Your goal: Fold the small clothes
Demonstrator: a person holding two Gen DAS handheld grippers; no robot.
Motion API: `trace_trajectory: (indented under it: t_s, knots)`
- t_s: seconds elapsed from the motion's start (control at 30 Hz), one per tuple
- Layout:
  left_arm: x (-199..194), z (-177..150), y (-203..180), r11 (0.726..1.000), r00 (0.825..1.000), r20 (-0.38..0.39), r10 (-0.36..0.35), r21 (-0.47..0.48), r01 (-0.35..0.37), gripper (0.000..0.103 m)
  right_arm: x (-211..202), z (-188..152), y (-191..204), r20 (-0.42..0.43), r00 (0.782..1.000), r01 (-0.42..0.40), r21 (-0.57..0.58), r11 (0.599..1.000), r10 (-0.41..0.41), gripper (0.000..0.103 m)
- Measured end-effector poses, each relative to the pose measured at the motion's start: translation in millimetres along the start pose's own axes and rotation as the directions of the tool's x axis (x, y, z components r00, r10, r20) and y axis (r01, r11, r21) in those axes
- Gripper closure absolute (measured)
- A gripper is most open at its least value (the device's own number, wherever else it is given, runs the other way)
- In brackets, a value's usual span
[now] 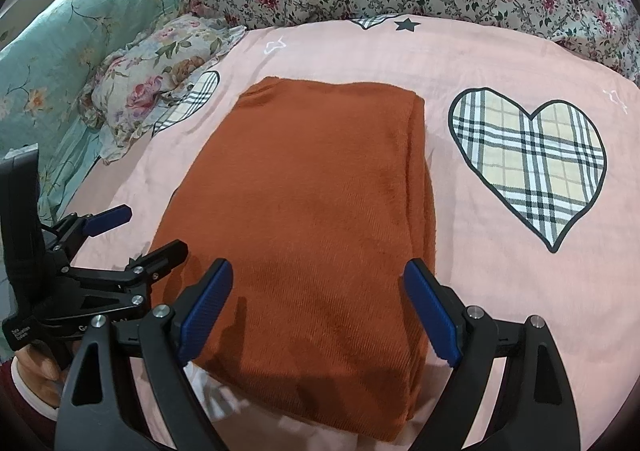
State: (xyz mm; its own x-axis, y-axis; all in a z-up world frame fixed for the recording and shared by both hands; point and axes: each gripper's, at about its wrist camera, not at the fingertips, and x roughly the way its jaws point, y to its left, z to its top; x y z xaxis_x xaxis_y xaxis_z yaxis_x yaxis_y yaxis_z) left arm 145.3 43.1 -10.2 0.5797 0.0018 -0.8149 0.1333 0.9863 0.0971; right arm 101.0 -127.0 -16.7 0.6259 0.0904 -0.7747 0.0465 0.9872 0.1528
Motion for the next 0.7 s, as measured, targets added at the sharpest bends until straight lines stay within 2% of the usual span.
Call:
trace_trajectory:
  t_s: [0.7]
  knots:
    - [-7.2,2.0,6.7,1.000,1.000,0.023,0.011,-0.009,-0.011,0.006,0.9,0.9,-3.8,0.007,1.000,0.003,0.021,1.000,-0.003,0.015]
